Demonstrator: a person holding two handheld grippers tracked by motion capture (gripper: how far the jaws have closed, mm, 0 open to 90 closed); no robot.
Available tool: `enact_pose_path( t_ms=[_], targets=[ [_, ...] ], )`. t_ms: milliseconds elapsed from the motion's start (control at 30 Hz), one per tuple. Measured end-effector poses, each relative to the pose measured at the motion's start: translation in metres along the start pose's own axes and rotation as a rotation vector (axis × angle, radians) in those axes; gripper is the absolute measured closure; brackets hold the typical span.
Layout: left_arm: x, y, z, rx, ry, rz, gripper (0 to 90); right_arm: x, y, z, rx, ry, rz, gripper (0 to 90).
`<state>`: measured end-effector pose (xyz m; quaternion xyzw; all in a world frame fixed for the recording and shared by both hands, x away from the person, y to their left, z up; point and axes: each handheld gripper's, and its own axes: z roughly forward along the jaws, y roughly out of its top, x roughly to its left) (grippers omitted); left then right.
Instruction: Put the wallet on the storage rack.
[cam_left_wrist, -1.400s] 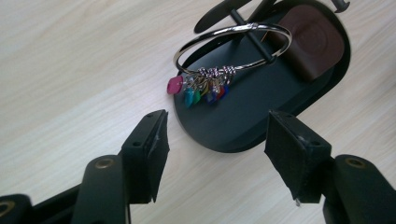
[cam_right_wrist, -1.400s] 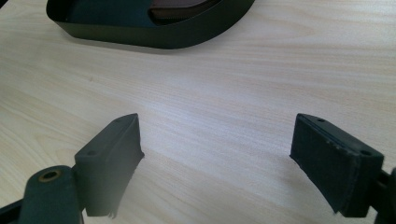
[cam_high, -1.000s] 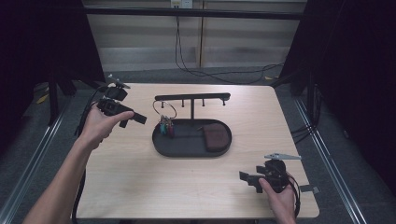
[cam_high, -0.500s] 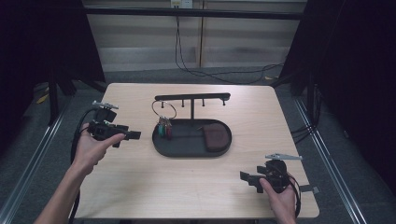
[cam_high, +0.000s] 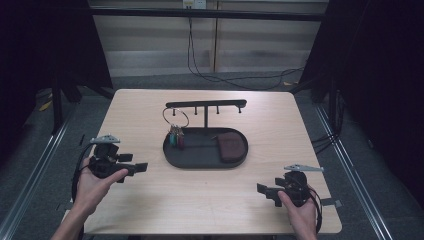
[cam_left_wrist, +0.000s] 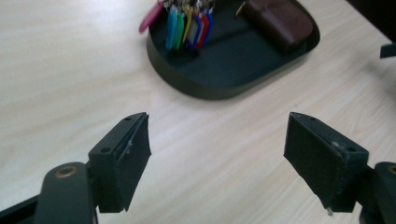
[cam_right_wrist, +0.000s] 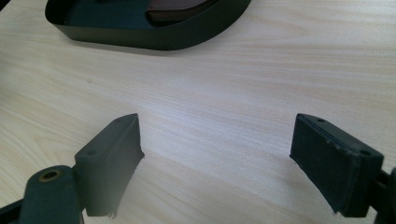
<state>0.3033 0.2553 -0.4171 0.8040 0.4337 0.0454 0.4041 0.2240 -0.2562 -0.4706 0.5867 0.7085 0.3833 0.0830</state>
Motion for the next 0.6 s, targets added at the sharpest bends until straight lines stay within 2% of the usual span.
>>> enact_pose_path(
  t_ms=[133,267,300,367,400,467,500,567,600],
  targets=[
    [-0.002,-0.016,0.0,-0.019,0.013,-0.007,18.9,0.001,0.0,0.002,0.004,0.002,-0.005,16.2],
    [-0.01,-0.037,0.001,-0.018,0.036,0.024,18.3,0.001,0.001,0.002,0.001,-0.003,-0.006,16.2],
    [-0.014,-0.044,0.001,-0.033,0.035,0.037,19.1,0.001,0.0,0.002,-0.001,-0.001,-0.002,16.2],
    [-0.02,-0.053,0.002,-0.025,0.008,0.083,17.5,0.0,0.0,0.002,0.0,-0.007,-0.006,16.2],
    [-0.024,-0.058,0.002,-0.048,-0.016,0.104,17.4,0.0,0.0,0.002,0.0,-0.007,-0.005,16.2],
    [-0.027,-0.063,0.004,-0.062,-0.008,0.111,16.5,0.001,0.0,0.0,-0.005,-0.01,-0.004,16.1],
    [-0.027,-0.065,0.006,-0.06,-0.005,0.101,16.8,0.001,0.0,0.0,-0.007,-0.011,-0.006,16.0],
    [-0.027,-0.065,0.008,-0.062,-0.041,0.093,17.6,0.001,-0.001,0.001,0.0,-0.022,-0.016,15.5],
    [-0.027,-0.065,0.007,-0.07,-0.027,0.102,17.1,0.001,-0.001,0.002,0.008,-0.042,-0.025,15.4]
  ],
)
